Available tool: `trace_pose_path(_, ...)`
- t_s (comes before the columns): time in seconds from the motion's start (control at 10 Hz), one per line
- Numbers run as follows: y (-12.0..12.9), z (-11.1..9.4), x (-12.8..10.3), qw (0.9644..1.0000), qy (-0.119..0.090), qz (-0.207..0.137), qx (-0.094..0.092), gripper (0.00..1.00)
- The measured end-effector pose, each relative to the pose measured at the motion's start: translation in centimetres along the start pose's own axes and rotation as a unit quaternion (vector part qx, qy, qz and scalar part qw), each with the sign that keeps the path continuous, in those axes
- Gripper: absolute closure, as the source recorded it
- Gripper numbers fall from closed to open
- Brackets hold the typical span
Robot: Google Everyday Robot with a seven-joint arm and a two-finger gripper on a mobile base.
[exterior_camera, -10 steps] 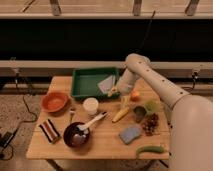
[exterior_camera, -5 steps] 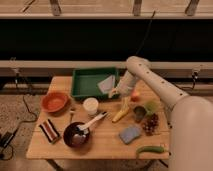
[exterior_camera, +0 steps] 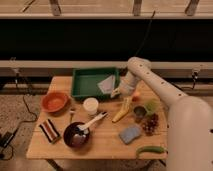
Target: Place banana in plastic cup
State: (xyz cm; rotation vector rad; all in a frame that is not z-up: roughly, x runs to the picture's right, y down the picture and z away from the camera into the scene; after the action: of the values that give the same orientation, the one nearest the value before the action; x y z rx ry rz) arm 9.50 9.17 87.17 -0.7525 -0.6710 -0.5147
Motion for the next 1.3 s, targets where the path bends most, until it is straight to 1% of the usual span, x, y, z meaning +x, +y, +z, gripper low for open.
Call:
trace_pose_path(0.2,0.4,0.5,1.2,1.0000,0.004,0.001,-0.002,0.31)
trace_pose_path(0.5,0.9,1.6,2.8,0.9999,-0.008,0.000,-0.007,0.31)
trace_pose_path(0.8,1.6,2.1,4.2,0.9998,-0.013,0.007,-0.009,0.31)
trace_pose_path(1.3,3.0,2.5,4.9,0.9996,-0.022,0.011,-0.013,0.31)
